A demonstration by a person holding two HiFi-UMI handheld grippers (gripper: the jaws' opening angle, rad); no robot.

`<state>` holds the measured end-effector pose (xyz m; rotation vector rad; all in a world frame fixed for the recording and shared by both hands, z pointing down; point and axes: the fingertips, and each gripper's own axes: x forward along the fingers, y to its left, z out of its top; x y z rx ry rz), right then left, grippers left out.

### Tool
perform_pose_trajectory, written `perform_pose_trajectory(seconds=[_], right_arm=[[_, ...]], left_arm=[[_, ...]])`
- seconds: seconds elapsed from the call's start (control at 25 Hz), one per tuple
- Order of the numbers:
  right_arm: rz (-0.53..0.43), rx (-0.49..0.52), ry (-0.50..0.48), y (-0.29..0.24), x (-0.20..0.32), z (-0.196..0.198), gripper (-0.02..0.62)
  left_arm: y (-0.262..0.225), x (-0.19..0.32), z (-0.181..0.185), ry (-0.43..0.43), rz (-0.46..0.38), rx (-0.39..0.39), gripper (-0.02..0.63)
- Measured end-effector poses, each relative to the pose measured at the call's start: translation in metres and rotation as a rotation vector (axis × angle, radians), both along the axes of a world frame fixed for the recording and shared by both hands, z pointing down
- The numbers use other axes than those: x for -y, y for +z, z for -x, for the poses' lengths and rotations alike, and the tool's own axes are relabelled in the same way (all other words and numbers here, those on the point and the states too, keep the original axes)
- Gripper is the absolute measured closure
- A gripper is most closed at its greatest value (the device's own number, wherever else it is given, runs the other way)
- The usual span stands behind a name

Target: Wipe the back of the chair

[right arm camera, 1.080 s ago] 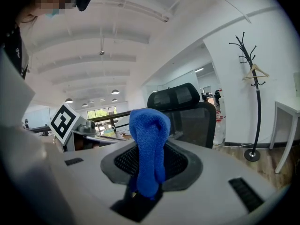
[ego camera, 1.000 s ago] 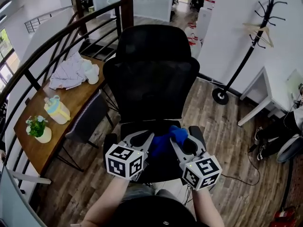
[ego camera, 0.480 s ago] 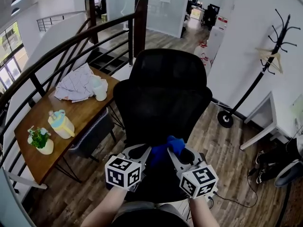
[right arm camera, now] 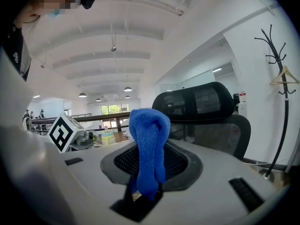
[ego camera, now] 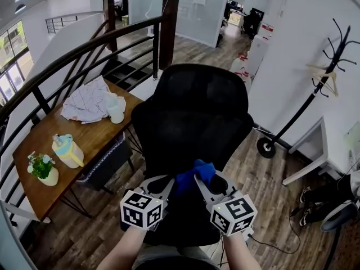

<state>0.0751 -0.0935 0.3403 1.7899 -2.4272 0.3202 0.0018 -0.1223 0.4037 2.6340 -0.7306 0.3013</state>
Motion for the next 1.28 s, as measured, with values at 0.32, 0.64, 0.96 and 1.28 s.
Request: perform_pose_trajectory(seconds=[0.32,0.64,0.96,1.28], right_arm=[[-0.046,-0.052,-0.107,-0.028,0.035,-0.008,0.471],[-0.141,-0.088,-0.194,-0.075,0.091,0.001,0.469],[-0.164,-0.099,-0.266,-0.111,0.149,0.019,0.469],[-0.161,-0.075,-0.287,-0.127,0.211,0.026,0.469]], left_arm=[[-0.029,0.019,-0.006,-0.071,-0.054,-0.028,0.561],[-0.066,0.046,-0.004,-0.146,-0.141,-0.036,0.561],[-0.103,0.086,0.016,-0.214,-0.202,-0.035,0.561],[-0.105,0.104,0.019,-0.25,-0.227,-0.008,0.561]])
